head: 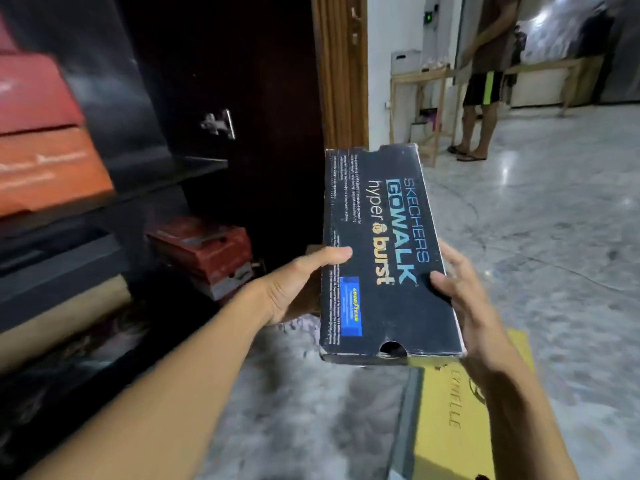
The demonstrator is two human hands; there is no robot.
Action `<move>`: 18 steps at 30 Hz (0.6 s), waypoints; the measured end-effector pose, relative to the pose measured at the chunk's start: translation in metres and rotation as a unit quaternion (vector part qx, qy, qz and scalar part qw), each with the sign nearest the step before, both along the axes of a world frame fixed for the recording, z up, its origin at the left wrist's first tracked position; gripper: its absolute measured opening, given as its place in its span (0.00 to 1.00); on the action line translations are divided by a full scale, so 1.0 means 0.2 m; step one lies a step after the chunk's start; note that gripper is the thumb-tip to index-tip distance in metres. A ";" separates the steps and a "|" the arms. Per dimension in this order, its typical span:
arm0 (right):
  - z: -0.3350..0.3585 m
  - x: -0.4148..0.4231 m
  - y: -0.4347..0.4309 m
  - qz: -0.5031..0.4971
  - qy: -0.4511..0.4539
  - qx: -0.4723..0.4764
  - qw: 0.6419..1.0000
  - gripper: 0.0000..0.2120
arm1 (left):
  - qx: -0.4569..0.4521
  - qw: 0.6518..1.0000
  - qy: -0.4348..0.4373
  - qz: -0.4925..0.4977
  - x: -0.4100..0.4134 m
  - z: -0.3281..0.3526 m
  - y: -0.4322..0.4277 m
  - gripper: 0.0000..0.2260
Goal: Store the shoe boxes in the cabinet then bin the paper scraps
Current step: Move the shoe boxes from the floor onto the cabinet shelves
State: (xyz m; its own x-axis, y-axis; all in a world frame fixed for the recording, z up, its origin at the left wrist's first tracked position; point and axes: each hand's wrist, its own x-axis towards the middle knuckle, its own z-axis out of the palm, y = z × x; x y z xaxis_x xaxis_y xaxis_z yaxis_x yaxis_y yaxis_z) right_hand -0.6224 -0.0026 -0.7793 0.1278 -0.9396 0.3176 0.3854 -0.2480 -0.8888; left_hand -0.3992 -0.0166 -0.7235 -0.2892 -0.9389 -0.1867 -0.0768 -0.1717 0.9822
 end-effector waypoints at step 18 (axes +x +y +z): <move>0.74 1.26 -0.74 0.113 0.112 -0.065 0.985 0.14 | -0.030 0.925 0.108 0.364 1.05 0.71 -0.47 0.22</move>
State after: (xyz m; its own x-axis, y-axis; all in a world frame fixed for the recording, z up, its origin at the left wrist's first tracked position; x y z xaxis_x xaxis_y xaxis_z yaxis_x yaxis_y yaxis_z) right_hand -0.3714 -0.1509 -0.6318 0.4104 -0.8321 0.3732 0.2411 -0.2957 -0.9244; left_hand -0.1891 -0.1111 -0.5811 0.3993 -0.9061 -0.1396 0.2366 -0.0453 0.9705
